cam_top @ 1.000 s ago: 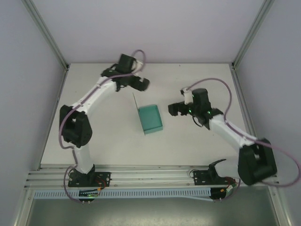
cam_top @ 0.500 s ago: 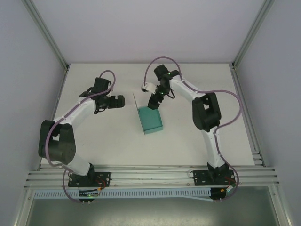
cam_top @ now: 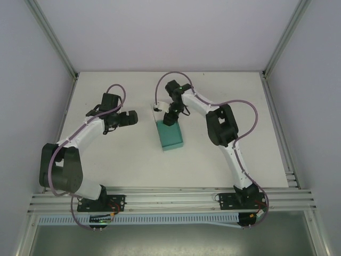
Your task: Assemble paper box
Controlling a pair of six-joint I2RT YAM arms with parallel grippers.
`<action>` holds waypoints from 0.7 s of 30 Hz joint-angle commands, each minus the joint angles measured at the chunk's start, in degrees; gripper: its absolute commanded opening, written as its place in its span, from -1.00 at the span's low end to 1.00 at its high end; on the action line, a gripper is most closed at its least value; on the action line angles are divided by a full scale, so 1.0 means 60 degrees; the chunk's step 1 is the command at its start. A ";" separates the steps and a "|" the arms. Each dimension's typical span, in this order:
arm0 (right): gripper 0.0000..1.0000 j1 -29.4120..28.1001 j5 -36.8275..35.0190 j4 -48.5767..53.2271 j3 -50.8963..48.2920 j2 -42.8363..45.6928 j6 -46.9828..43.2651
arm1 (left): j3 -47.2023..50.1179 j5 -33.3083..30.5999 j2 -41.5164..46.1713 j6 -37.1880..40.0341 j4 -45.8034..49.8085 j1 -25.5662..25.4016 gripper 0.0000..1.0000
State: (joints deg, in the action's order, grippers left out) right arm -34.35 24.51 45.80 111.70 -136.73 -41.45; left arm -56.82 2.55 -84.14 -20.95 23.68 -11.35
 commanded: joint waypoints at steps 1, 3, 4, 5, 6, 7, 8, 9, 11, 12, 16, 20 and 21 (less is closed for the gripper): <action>-0.81 -0.0061 -0.1169 -0.2278 -0.1448 0.1119 0.2679 | -0.0432 -0.0492 0.0634 -0.0246 0.0456 0.0018 0.97; -0.95 -0.0133 -0.1932 -0.3094 -0.2428 0.1784 0.3706 | -0.0460 -0.0605 0.0876 -0.0261 0.0462 0.0017 0.97; -1.00 -0.0170 -0.2439 -0.3490 -0.2959 0.2150 0.4420 | -0.0474 -0.0646 0.0999 -0.0308 0.0490 0.0017 0.97; -1.00 -0.0197 -0.2844 -0.3736 -0.3411 0.2478 0.4977 | -0.0477 -0.0676 0.1079 -0.0356 0.0519 0.0017 0.97; -1.00 -0.0256 -0.3354 -0.3946 -0.3840 0.2797 0.5618 | -0.0489 -0.0696 0.1148 -0.0417 0.0521 0.0026 0.97; -1.00 -0.0354 -0.4062 -0.4127 -0.4277 0.3127 0.6312 | -0.0465 -0.0701 0.1206 -0.0451 0.0510 0.0018 0.97; -1.00 -0.0478 -0.4779 -0.4235 -0.4664 0.3393 0.6887 | -0.0464 -0.0711 0.1269 -0.0522 0.0510 0.0025 0.97; -1.00 -0.0611 -0.5534 -0.4264 -0.4983 0.3628 0.7568 | -0.0442 -0.0692 0.1314 -0.0559 0.0495 0.0017 0.97; -1.00 -0.0902 -0.6863 -0.4178 -0.5628 0.3993 0.9065 | -0.0397 -0.0578 0.1395 -0.0513 0.0345 0.0017 0.97; -1.00 -0.1021 -0.7368 -0.4143 -0.5952 0.4148 0.9859 | -0.0375 -0.0516 0.1397 -0.0490 0.0256 0.0016 0.97; -1.00 -0.1500 -0.8541 -0.3768 -0.6564 0.4359 1.2420 | -0.0412 0.0025 0.1344 -0.0241 -0.0037 0.0018 0.97; -1.00 -0.2064 -0.9166 -0.3552 -0.6654 0.4331 1.3546 | -0.0260 0.1273 0.1301 0.0340 -0.0693 0.0017 0.97; -1.00 -0.2152 -0.9122 -0.3629 -0.6703 0.4334 1.3573 | -0.0131 0.1634 0.1326 0.0513 -0.0948 0.0029 0.97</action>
State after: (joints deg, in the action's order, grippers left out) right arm -45.69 -23.44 23.14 72.25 -111.74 30.26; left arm -58.28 5.39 -76.66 -21.21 22.79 -11.35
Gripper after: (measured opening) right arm 0.090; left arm 0.985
